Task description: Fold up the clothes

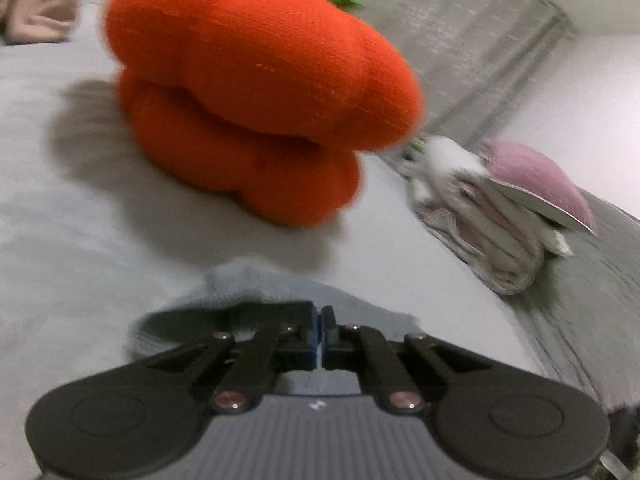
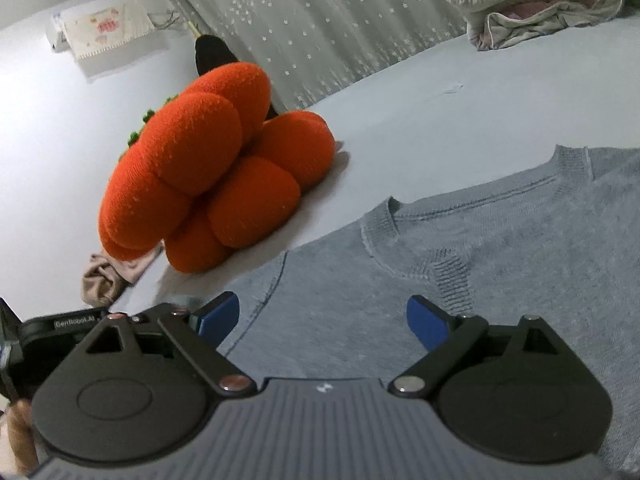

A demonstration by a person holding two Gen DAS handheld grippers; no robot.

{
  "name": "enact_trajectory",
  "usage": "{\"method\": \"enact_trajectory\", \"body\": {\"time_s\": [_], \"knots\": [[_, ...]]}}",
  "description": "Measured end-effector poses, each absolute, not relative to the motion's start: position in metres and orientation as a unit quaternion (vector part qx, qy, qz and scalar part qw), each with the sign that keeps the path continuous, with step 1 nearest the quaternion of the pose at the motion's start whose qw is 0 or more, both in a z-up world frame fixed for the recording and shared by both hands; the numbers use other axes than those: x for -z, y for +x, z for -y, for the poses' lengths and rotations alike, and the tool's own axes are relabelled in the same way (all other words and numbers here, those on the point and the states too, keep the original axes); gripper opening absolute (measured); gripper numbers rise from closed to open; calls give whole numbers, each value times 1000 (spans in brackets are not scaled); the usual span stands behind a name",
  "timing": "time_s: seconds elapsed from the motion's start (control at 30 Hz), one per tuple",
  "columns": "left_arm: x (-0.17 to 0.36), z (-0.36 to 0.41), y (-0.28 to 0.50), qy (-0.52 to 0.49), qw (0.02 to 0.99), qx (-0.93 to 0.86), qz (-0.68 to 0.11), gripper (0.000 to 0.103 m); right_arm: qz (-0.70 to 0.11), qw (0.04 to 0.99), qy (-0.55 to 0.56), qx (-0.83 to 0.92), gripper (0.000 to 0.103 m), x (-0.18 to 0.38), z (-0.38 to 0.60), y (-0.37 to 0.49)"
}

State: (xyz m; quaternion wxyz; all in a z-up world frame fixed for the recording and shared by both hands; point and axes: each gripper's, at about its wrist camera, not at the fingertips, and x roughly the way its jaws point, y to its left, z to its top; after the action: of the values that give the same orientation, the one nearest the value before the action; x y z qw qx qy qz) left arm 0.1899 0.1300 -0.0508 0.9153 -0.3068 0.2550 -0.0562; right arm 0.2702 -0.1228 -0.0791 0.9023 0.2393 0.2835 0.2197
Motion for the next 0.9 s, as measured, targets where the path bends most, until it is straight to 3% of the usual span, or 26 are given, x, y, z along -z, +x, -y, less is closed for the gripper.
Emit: {"method": "enact_trajectory", "body": {"time_s": [0.3,0.4,0.5,0.6,0.77,0.9], "knots": [[53,-67,207,-200,908,145,-337,3,-273,895,279,-215,93,77,139,270],[39,-78,197,-182,919,136,-322,16,-272,896,278,-212,93,77,141,270],[25,-92,187,-162,930,118,-307,45,-273,898,270,-216,93,76,139,269],[16,-117,175,-134,945,41,-297,50,-269,905,243,-223,83,74,130,266],[28,-151,181,-172,928,-2,-329,50,-252,928,132,-239,62,70,93,255],[41,-150,192,-174,921,20,-348,49,-236,936,20,-259,55,69,55,244]]}}
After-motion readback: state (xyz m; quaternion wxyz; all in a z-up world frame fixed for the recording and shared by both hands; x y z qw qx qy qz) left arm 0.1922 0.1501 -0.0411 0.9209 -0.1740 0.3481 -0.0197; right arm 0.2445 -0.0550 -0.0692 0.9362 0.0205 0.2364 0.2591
